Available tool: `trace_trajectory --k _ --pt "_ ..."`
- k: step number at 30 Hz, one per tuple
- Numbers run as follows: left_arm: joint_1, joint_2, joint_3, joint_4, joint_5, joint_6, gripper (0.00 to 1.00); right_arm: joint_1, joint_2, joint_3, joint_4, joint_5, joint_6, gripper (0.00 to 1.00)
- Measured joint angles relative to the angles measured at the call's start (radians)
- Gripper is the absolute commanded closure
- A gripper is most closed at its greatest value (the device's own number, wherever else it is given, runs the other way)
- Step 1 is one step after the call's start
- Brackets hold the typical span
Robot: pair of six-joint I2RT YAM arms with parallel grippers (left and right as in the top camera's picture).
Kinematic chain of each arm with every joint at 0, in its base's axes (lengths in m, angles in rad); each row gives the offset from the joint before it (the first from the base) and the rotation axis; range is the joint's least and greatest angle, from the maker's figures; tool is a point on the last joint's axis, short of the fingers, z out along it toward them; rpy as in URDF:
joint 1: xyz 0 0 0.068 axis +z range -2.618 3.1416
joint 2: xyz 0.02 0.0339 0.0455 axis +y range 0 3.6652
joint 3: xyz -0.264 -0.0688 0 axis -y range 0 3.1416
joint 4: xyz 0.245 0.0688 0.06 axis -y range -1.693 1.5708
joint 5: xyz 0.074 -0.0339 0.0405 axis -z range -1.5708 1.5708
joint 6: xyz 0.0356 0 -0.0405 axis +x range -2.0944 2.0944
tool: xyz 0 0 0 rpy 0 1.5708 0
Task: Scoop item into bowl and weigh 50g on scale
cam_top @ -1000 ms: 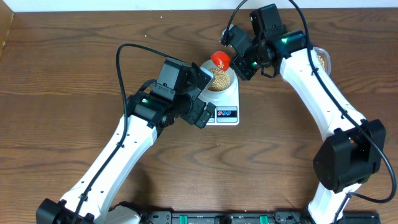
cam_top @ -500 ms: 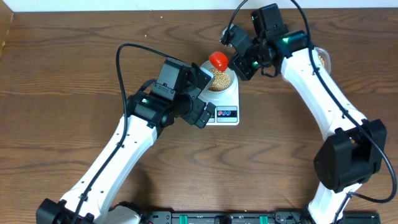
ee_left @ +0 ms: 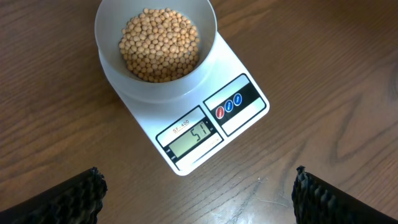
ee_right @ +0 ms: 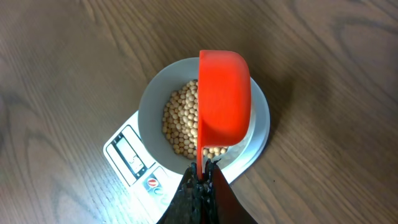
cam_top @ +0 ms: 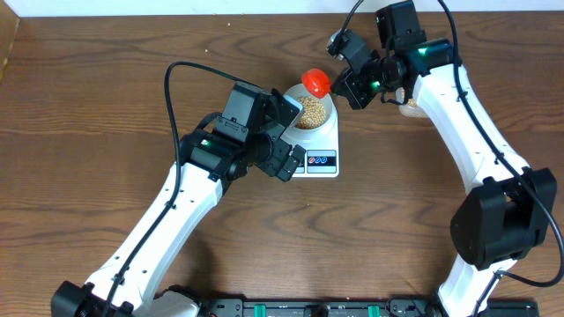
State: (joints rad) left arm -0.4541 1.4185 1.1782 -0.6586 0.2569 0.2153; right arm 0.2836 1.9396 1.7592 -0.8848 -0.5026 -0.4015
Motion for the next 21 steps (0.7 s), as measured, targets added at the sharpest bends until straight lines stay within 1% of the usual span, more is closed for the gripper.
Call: trace_trajectory --k 21 --pt "0.0 0.0 0.0 0.0 0.0 0.0 0.02 0.0 0.0 0.0 -0.008 -0.003 0.0 0.99"
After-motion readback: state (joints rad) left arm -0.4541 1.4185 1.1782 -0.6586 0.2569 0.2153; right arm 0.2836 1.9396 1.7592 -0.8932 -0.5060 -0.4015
